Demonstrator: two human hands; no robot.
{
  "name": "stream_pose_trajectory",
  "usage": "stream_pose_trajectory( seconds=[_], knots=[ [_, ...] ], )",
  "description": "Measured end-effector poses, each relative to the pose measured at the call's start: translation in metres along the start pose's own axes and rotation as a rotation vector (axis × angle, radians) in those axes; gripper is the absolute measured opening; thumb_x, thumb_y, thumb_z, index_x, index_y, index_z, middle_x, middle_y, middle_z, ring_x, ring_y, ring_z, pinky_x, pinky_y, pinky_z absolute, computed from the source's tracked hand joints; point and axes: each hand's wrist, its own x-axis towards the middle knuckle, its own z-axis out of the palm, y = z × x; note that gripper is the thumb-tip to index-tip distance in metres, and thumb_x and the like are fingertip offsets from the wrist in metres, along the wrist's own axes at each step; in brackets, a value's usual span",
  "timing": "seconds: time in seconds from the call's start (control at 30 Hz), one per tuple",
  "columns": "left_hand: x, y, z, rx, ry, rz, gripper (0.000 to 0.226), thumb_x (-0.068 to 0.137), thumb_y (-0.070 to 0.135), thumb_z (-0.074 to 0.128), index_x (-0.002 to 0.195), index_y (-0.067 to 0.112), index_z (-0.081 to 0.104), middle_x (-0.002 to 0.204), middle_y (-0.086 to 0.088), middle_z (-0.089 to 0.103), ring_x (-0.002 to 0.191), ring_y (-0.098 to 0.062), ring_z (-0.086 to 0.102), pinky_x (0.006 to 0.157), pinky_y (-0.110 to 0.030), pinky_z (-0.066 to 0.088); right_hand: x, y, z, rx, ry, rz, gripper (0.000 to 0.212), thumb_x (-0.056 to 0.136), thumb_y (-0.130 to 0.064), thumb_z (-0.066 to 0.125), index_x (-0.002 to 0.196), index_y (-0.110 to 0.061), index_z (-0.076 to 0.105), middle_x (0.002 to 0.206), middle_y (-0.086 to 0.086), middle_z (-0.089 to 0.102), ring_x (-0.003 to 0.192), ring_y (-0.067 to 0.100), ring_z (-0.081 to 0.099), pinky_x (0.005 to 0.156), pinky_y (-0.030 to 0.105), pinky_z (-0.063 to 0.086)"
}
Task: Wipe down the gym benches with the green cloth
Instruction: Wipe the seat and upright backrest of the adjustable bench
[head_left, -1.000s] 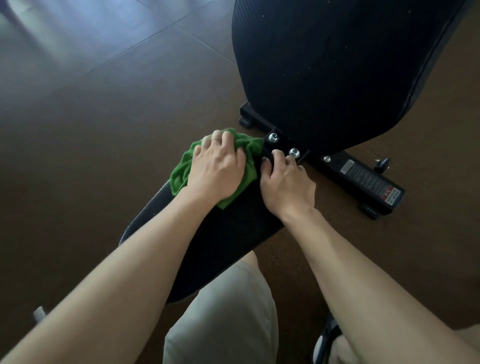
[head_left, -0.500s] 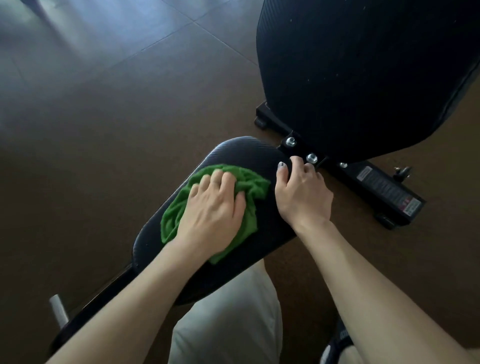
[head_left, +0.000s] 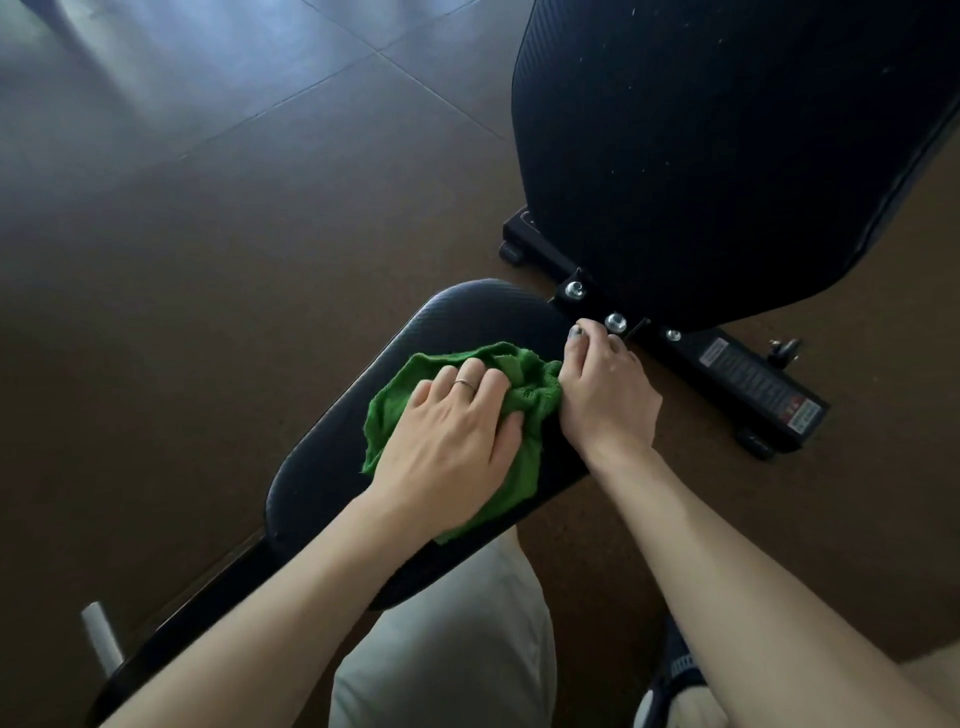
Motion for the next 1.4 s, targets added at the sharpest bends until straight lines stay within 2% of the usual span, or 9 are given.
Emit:
stream_pose_trajectory(
  seconds=[0.17, 0.37, 0.43, 0.6, 0.77, 0.97, 1.17, 1.23, 1.4],
  knots=[
    [0.065, -0.009, 0.01, 0.007, 0.0, -0.007, 0.027, 0.102, 0.039, 0.041, 0.106, 0.014, 0.049, 0.11, -0.004, 0.053, 0.099, -0.026, 0.05, 0.085, -0.039, 0.036, 0.003, 0.001, 0.002, 0.012, 0.029, 0.009, 0.044, 0.111, -0.04, 0.025, 0.142, -0.028, 0.054, 0.137, -0.003, 0.061, 0.127, 0.021, 0.055, 0.087, 0.039, 0.04],
    [0.151, -0.01, 0.017, -0.057, -0.014, -0.168, 0.026, 0.105, 0.038, 0.036, 0.109, 0.015, 0.048, 0.123, -0.008, 0.054, 0.119, -0.032, 0.049, 0.1, -0.043, 0.034, 0.005, 0.005, 0.005, -0.004, 0.058, -0.056, 0.042, 0.111, -0.04, 0.023, 0.127, -0.026, 0.059, 0.11, -0.005, 0.065, 0.104, 0.019, 0.062, 0.076, 0.036, 0.038],
    [0.154, -0.01, 0.014, -0.073, -0.039, -0.222, 0.028, 0.105, 0.039, 0.033, 0.111, 0.015, 0.048, 0.126, -0.009, 0.053, 0.123, -0.031, 0.048, 0.102, -0.042, 0.034, 0.005, 0.006, 0.003, -0.002, 0.042, -0.051, 0.041, 0.111, -0.04, 0.024, 0.128, -0.026, 0.058, 0.111, -0.003, 0.066, 0.104, 0.021, 0.063, 0.076, 0.036, 0.038],
    [0.06, -0.024, -0.003, -0.097, 0.008, -0.328, 0.026, 0.106, 0.038, 0.036, 0.112, 0.015, 0.046, 0.122, -0.007, 0.053, 0.118, -0.03, 0.048, 0.1, -0.042, 0.033, 0.004, 0.003, 0.004, -0.01, 0.014, 0.002, 0.039, 0.11, -0.04, 0.024, 0.12, -0.025, 0.058, 0.114, -0.001, 0.065, 0.108, 0.027, 0.061, 0.077, 0.037, 0.037],
    [-0.061, -0.012, -0.016, 0.012, 0.021, -0.333, 0.026, 0.1, 0.044, 0.033, 0.101, 0.02, 0.042, 0.106, -0.001, 0.051, 0.095, -0.026, 0.049, 0.084, -0.042, 0.037, 0.004, -0.002, 0.004, -0.014, -0.026, 0.048, 0.045, 0.111, -0.039, 0.024, 0.14, -0.021, 0.053, 0.137, 0.009, 0.06, 0.125, 0.033, 0.055, 0.083, 0.04, 0.036],
    [-0.027, -0.012, -0.009, 0.005, 0.045, -0.302, 0.022, 0.103, 0.041, 0.036, 0.1, 0.02, 0.041, 0.105, -0.001, 0.05, 0.096, -0.024, 0.046, 0.088, -0.042, 0.038, 0.002, -0.005, 0.008, -0.101, 0.047, 0.027, 0.043, 0.111, -0.036, 0.025, 0.137, -0.018, 0.054, 0.132, 0.01, 0.062, 0.12, 0.034, 0.057, 0.078, 0.038, 0.033],
    [0.07, -0.025, -0.002, -0.055, 0.001, -0.406, 0.028, 0.105, 0.036, 0.037, 0.113, 0.012, 0.047, 0.125, -0.01, 0.053, 0.118, -0.032, 0.047, 0.1, -0.043, 0.033, 0.005, -0.003, 0.004, -0.083, 0.0, 0.014, 0.042, 0.11, -0.04, 0.022, 0.123, -0.019, 0.056, 0.125, 0.005, 0.063, 0.111, 0.032, 0.06, 0.079, 0.04, 0.039],
    [0.057, -0.024, -0.005, -0.07, -0.014, -0.377, 0.026, 0.105, 0.037, 0.037, 0.11, 0.013, 0.045, 0.123, -0.009, 0.053, 0.116, -0.031, 0.048, 0.099, -0.043, 0.033, 0.004, -0.002, 0.001, -0.063, -0.039, 0.007, 0.044, 0.11, -0.041, 0.021, 0.129, -0.02, 0.054, 0.131, 0.006, 0.061, 0.116, 0.032, 0.058, 0.084, 0.043, 0.041],
    [-0.078, -0.007, -0.02, -0.02, 0.057, -0.265, 0.024, 0.101, 0.041, 0.037, 0.102, 0.019, 0.047, 0.1, 0.004, 0.048, 0.091, -0.022, 0.048, 0.082, -0.037, 0.037, 0.0, -0.013, -0.002, -0.135, -0.112, 0.03, 0.052, 0.11, -0.043, 0.026, 0.149, -0.014, 0.041, 0.151, 0.017, 0.047, 0.133, 0.039, 0.046, 0.105, 0.05, 0.037]
  ],
)
